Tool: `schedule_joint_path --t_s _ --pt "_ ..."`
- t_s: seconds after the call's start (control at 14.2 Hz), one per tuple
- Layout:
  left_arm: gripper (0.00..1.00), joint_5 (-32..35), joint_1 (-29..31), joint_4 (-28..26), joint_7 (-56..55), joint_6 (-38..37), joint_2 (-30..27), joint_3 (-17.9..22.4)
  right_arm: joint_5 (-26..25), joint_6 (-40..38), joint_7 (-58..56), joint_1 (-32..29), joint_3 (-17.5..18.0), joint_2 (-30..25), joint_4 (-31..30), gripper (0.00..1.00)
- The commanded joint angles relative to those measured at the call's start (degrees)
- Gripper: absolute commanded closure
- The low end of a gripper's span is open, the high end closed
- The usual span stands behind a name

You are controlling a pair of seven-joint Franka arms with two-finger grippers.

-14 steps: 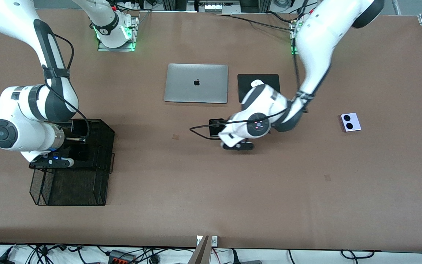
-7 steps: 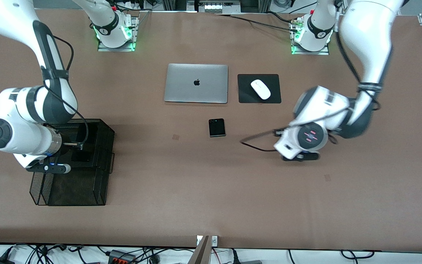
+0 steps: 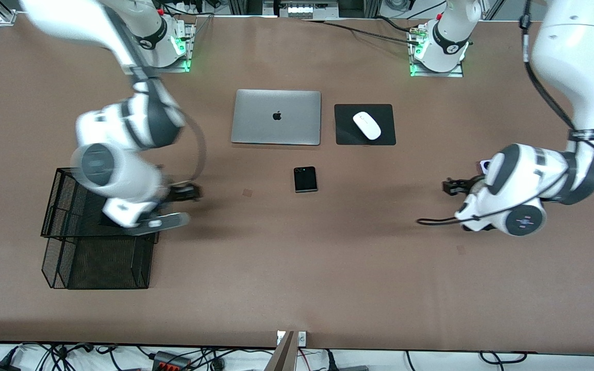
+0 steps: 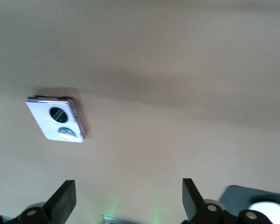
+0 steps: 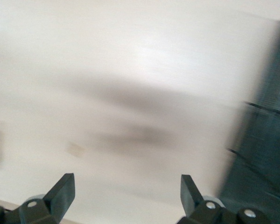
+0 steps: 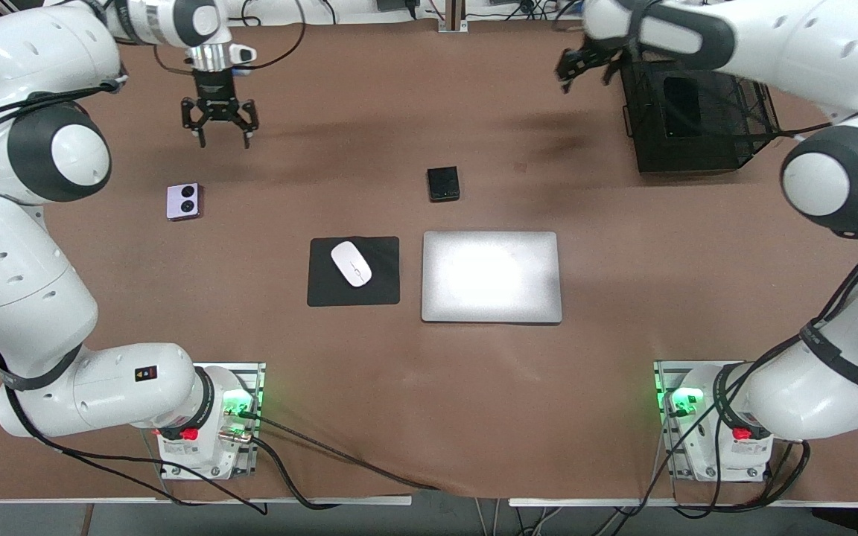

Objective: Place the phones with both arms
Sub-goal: 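Grasp the flip phone with the right gripper while the left gripper grasps the white phone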

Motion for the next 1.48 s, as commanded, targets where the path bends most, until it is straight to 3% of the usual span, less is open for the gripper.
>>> schedule_joint_path --t_s 0.0,0.28,0.56,0.99,1.41 --pt "0.0 1.38 7.21 -7.38 6.32 5.97 -1.65 -0.97 2.66 6.26 5.78 5.73 -0.11 4.03 0.3 0.0" --pt "0.0 5.75 15.3 -22.76 10.29 21.6 -8.76 -1.4 3.56 16.9 18.88 14.26 -0.28 9.13 0.38 0.0" --pt "0.0 7.44 22.16 -30.77 13.8 36.73 -8.69 -1.49 2.68 23.94 27.58 20.16 -1.6 13.79 0.56 0.0" --pt "0.0 6.39 23.32 -30.61 13.02 37.37 -8.6 -2.99 -3.38 24.56 35.07 24.39 -2.66 18.63 4.43 0.0" --pt "0.0 3.14 24.54 -30.7 12.93 37.55 -5.8 -2.9 -3.38 24.92 36.65 25.26 -2.66 19.69 5.39 0.0"
